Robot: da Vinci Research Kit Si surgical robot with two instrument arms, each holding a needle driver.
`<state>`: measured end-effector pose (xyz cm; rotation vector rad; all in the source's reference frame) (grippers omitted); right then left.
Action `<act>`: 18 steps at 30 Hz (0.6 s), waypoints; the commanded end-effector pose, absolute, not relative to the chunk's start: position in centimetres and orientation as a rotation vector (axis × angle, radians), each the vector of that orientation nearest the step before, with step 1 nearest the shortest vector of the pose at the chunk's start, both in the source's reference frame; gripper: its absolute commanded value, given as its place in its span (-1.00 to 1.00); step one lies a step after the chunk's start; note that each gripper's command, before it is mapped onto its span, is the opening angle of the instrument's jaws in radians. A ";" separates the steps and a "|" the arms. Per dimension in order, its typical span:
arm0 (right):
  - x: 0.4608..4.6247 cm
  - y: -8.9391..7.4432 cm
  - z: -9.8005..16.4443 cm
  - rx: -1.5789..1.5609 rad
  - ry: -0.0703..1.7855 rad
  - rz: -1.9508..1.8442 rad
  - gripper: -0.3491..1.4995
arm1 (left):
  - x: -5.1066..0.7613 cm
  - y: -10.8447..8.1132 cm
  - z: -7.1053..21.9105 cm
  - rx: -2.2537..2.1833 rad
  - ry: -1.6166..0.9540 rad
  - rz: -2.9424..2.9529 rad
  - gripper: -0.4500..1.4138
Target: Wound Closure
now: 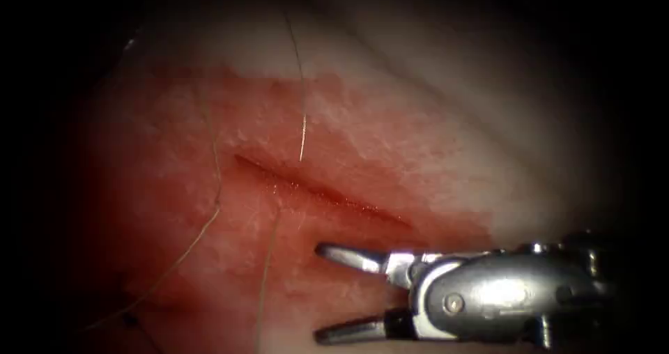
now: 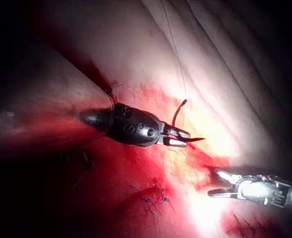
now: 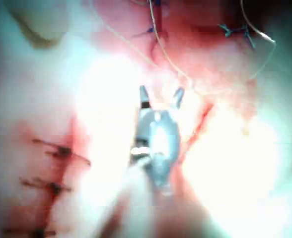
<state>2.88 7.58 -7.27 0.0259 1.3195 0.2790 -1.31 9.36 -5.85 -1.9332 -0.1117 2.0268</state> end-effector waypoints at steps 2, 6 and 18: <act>3.05 7.6 -7.0 0.009 1.316 0.277 0.82 | -1.36 9.3 -5.8 -1.934 -0.114 2.026 -0.89; 3.18 7.6 -6.8 0.001 1.319 0.261 0.78 | -1.36 9.3 -5.8 -1.932 -0.119 2.022 -0.89; 3.41 7.5 -6.4 0.053 1.334 0.176 -1.00 | -1.36 9.3 -5.8 -1.931 -0.119 2.022 -0.89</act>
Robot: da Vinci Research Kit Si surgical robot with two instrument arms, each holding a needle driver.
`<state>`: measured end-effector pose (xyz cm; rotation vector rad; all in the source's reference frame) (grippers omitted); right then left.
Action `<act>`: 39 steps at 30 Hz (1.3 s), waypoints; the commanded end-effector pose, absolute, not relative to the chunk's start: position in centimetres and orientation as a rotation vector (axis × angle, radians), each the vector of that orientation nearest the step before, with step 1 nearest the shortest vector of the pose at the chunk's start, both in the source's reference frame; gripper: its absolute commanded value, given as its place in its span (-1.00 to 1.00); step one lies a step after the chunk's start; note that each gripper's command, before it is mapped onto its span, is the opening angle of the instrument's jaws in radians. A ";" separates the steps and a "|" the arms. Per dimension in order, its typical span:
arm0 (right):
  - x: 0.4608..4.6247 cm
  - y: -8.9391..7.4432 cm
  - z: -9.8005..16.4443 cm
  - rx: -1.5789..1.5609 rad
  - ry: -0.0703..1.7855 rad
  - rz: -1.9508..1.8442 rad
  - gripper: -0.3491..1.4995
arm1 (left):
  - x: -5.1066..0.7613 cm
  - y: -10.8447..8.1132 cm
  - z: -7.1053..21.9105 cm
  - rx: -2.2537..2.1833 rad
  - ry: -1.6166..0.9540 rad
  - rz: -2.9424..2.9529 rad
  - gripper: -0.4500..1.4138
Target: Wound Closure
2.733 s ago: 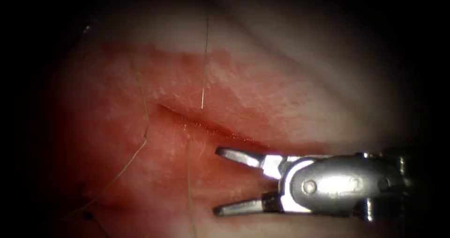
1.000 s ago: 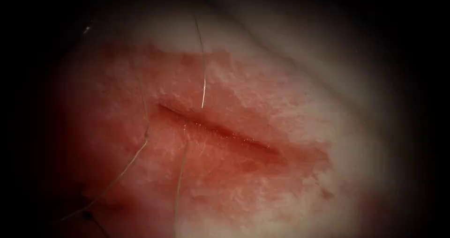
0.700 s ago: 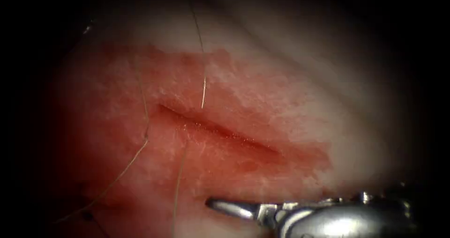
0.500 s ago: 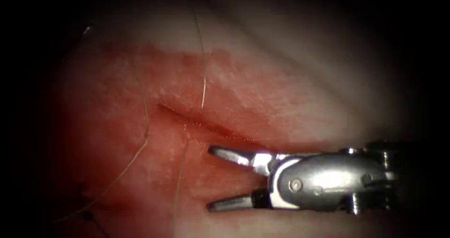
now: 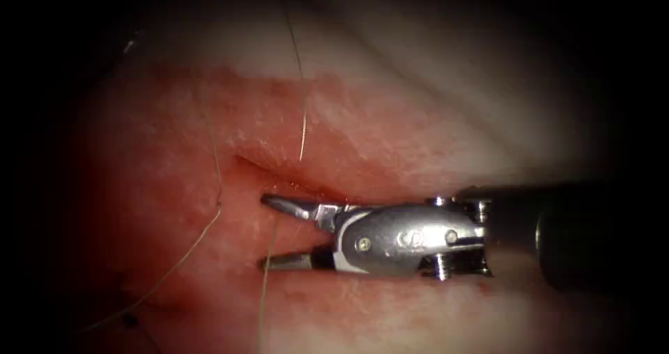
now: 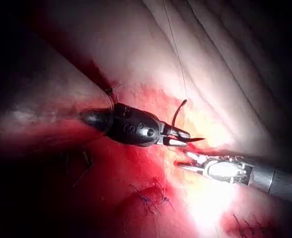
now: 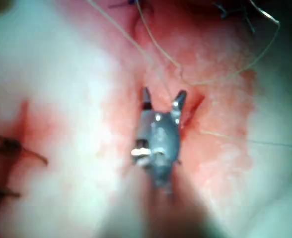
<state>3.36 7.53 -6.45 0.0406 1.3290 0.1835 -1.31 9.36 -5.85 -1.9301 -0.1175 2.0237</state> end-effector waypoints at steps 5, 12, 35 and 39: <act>3.40 7.4 -6.6 0.077 1.320 0.188 -1.00 | -1.36 9.3 -5.8 -1.932 -0.120 2.022 -0.89; 3.47 7.3 -7.2 0.121 1.340 0.188 -1.00 | -1.35 9.3 -5.8 -1.932 -0.120 2.022 -0.89; 3.80 6.3 -8.7 0.267 1.426 0.011 -1.00 | -1.35 9.3 -5.8 -1.932 -0.120 2.023 -0.89; 3.83 6.2 -8.9 0.296 1.447 -0.028 -1.00 | -1.35 9.3 -5.8 -1.929 -0.126 2.019 -0.89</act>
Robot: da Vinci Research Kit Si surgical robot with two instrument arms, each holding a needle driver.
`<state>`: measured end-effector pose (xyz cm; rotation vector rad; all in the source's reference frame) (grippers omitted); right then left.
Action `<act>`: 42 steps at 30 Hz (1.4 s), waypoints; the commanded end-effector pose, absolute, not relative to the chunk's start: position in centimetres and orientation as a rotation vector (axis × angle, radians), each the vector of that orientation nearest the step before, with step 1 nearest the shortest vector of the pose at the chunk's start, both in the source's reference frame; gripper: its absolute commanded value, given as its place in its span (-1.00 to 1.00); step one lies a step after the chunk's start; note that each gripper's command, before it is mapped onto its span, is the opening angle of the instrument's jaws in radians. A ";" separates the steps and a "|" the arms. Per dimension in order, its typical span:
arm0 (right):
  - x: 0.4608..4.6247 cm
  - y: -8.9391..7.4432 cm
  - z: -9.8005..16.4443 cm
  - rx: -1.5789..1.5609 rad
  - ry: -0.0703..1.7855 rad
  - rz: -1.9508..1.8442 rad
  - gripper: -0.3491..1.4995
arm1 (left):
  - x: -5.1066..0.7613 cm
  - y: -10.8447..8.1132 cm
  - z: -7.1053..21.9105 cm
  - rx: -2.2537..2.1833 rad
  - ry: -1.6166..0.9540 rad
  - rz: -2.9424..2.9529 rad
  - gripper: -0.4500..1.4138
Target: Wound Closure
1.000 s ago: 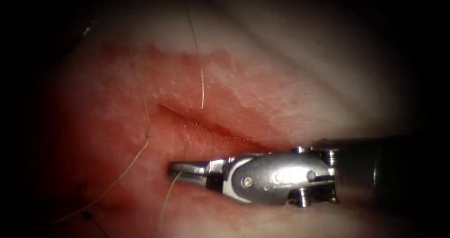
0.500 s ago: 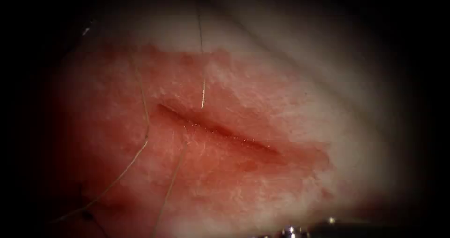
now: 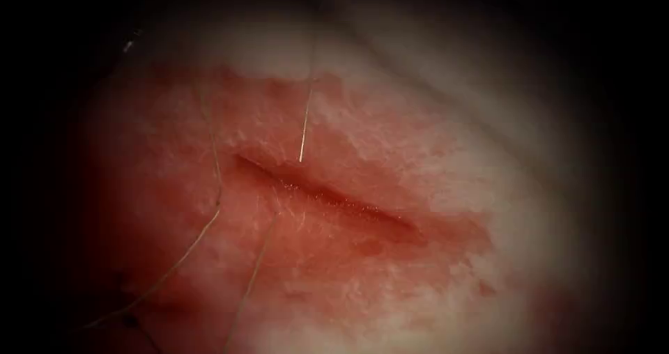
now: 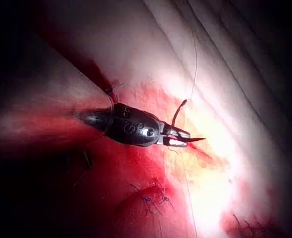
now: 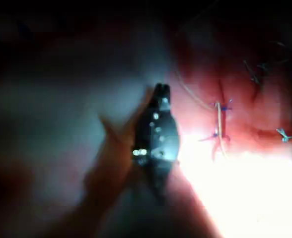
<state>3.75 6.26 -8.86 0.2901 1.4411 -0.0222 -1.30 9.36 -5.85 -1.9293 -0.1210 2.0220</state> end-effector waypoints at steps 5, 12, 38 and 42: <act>3.92 6.1 -9.0 0.268 1.443 -0.037 -0.91 | -1.36 9.3 -5.8 -1.933 -0.127 2.019 -0.89; 3.45 6.4 -8.5 0.130 1.362 0.100 0.87 | -1.36 9.3 -5.8 -1.932 -0.126 2.019 -0.89; 3.48 7.7 -6.4 -0.013 1.287 0.203 0.80 | -1.39 9.3 -5.8 -1.937 -0.135 2.018 -0.89; 3.47 7.6 -6.5 0.095 1.277 0.114 -1.00 | -1.39 9.3 -5.8 -1.937 -0.136 2.018 -0.89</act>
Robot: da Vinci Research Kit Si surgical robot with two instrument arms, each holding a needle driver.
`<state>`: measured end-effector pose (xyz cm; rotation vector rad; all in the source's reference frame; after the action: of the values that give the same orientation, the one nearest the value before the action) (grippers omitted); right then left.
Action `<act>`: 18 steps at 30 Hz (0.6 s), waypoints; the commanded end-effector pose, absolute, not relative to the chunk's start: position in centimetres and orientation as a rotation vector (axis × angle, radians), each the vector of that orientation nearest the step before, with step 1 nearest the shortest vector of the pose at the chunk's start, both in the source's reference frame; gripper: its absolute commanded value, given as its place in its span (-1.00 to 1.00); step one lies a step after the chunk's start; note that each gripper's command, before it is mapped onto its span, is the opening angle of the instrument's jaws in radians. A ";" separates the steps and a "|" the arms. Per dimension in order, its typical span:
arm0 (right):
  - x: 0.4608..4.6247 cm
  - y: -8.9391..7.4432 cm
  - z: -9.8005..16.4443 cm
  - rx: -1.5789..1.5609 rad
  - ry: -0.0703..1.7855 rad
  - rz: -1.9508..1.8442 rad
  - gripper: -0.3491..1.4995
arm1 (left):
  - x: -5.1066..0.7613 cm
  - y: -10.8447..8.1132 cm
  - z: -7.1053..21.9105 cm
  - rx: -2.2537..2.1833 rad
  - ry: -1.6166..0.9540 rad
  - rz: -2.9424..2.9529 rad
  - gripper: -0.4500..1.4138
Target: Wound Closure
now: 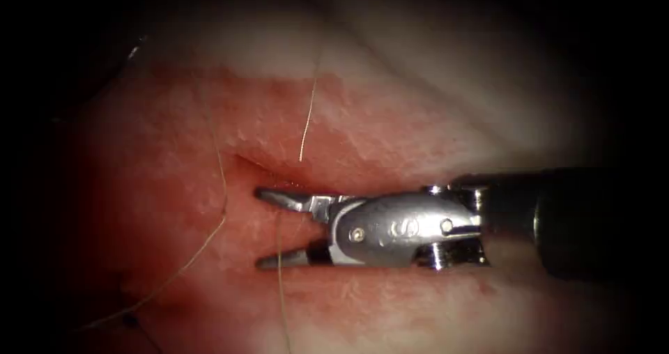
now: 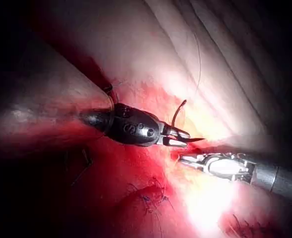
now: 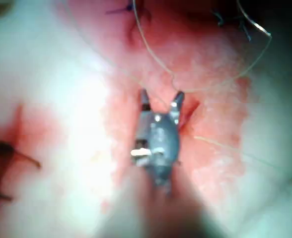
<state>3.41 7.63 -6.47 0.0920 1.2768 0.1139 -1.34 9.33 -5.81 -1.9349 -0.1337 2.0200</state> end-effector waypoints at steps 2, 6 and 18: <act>3.43 7.6 -6.5 0.102 1.276 0.115 -1.00 | -1.38 9.3 -5.8 -1.938 -0.137 2.018 -0.89; 3.39 7.6 -6.6 0.099 1.284 0.136 -1.00 | -1.39 9.3 -5.8 -1.937 -0.136 2.018 -0.89; 3.61 7.1 -7.5 0.158 1.333 0.106 -1.00 | -1.39 9.3 -5.8 -1.937 -0.137 2.018 -0.89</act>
<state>3.53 7.10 -7.54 0.1586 1.3297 0.1099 -1.34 9.34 -5.82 -1.9364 -0.1350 2.0194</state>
